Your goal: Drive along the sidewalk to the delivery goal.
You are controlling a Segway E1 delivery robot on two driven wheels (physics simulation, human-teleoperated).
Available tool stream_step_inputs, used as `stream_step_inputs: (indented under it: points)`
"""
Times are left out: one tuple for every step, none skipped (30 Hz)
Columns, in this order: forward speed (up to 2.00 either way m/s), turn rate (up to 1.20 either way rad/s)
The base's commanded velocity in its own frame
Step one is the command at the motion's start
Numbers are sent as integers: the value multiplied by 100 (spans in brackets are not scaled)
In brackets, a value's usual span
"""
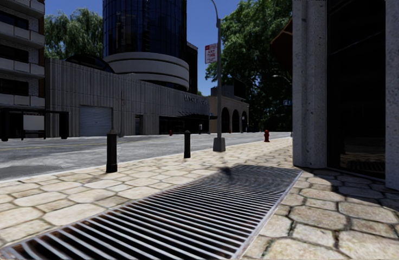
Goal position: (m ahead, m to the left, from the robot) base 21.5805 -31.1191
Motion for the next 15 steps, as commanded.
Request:
stream_step_inputs:
  points:
    - [200, 0]
    - [200, 0]
    - [200, 0]
    - [200, 0]
    - [200, 0]
    - [200, 0]
    - [200, 0]
    - [200, 0]
    - [200, 0]
    - [200, 0]
    - [200, 0]
    - [200, 0]
    - [200, 0]
    - [200, 0]
    - [200, 0]
